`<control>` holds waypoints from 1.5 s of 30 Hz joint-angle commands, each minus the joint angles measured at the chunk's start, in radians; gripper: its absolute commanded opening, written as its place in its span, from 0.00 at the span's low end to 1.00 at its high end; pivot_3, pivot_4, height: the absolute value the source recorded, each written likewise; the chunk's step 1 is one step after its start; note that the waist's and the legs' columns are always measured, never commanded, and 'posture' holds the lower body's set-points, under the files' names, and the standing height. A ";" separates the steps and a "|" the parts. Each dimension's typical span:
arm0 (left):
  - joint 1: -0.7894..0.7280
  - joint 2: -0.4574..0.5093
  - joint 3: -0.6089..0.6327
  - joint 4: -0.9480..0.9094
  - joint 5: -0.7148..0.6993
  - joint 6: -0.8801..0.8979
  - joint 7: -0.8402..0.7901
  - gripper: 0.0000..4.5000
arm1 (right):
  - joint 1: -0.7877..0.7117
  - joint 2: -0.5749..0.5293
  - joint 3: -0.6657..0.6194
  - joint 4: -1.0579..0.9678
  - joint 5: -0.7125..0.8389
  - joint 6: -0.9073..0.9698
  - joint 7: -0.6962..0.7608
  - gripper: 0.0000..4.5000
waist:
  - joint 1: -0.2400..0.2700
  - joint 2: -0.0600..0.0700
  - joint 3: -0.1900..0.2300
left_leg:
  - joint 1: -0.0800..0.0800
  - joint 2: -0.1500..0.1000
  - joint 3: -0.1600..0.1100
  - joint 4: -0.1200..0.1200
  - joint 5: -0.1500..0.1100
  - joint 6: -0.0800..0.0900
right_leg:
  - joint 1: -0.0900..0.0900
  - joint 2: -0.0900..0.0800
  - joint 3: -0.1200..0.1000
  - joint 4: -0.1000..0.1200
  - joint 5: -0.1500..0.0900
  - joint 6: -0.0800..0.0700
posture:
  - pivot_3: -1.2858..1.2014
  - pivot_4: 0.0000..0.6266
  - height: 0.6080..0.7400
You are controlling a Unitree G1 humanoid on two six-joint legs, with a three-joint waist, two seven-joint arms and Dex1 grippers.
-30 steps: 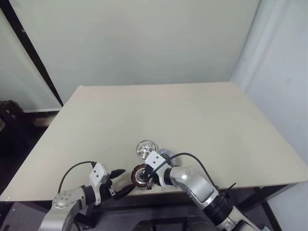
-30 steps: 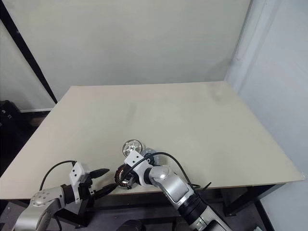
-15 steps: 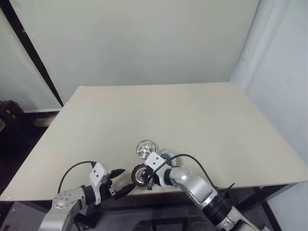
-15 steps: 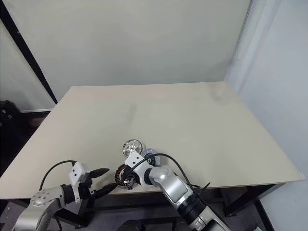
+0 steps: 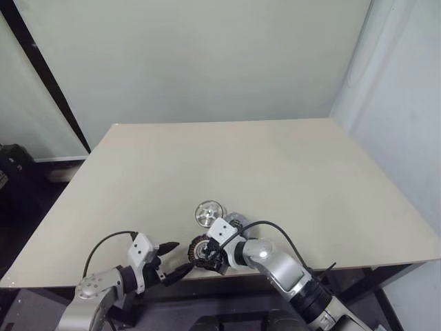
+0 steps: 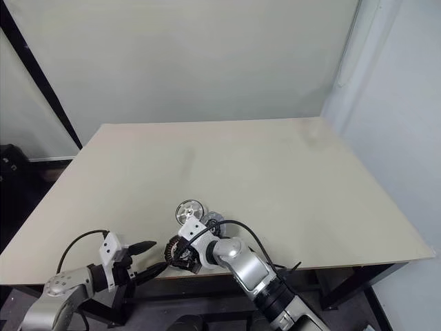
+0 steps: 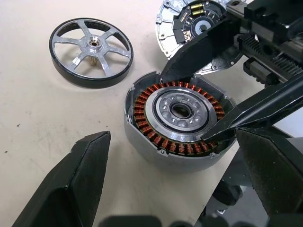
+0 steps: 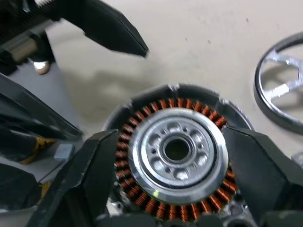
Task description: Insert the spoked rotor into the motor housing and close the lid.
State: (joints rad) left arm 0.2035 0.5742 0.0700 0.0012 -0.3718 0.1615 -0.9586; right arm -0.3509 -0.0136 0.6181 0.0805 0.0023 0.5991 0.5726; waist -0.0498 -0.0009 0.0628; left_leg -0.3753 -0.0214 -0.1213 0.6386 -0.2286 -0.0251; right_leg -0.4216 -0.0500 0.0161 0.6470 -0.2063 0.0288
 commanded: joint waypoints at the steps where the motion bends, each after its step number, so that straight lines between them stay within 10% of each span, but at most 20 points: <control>1: -0.015 0.000 0.030 -0.007 -0.013 -0.020 0.002 1.00 | -0.021 0.002 -0.013 -0.126 0.029 0.045 0.029 0.85 | 0.000 0.000 0.000 | 0.000 0.000 0.000 0.000 0.000 0.000 | 0.000 0.000 0.000 0.000 0.000 0.000 | 0.52 0.00 1.00; 9: -0.031 -0.027 0.062 -0.007 -0.044 -0.001 0.020 1.00 | 0.008 -0.015 -0.217 -0.316 0.118 0.081 -0.016 0.82 | 0.000 0.000 0.000 | 0.000 0.000 0.000 0.002 0.000 0.000 | 0.001 0.000 0.000 0.000 0.000 0.000 | 0.52 0.00 1.00; 20: -0.060 -0.063 0.076 0.000 -0.058 -0.011 0.060 1.00 | 0.038 -0.154 -0.459 -0.342 0.117 0.055 -0.135 0.02 | 0.000 0.000 0.000 | -0.001 0.000 0.000 0.003 0.000 0.000 | 0.001 0.000 0.000 0.000 0.000 0.000 | 0.52 0.00 1.00; 45: -0.186 -0.105 0.085 0.038 -0.006 0.080 0.273 1.00 | 0.117 -0.221 -0.453 -0.357 0.130 0.047 -0.132 0.01 | 0.000 0.000 0.000 | 0.000 0.000 0.000 0.004 0.000 0.001 | 0.004 0.000 0.000 -0.001 0.000 0.000 | 0.52 0.00 1.00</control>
State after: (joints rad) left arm 0.0401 0.4702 0.1404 0.0533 -0.3814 0.2427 -0.6983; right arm -0.2232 -0.2316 0.1699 -0.2272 0.1184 0.6649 0.4389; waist -0.0494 -0.0009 0.0625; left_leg -0.3752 -0.0217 -0.1210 0.6426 -0.2284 -0.0244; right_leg -0.4180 -0.0500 0.0163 0.6462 -0.2063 0.0288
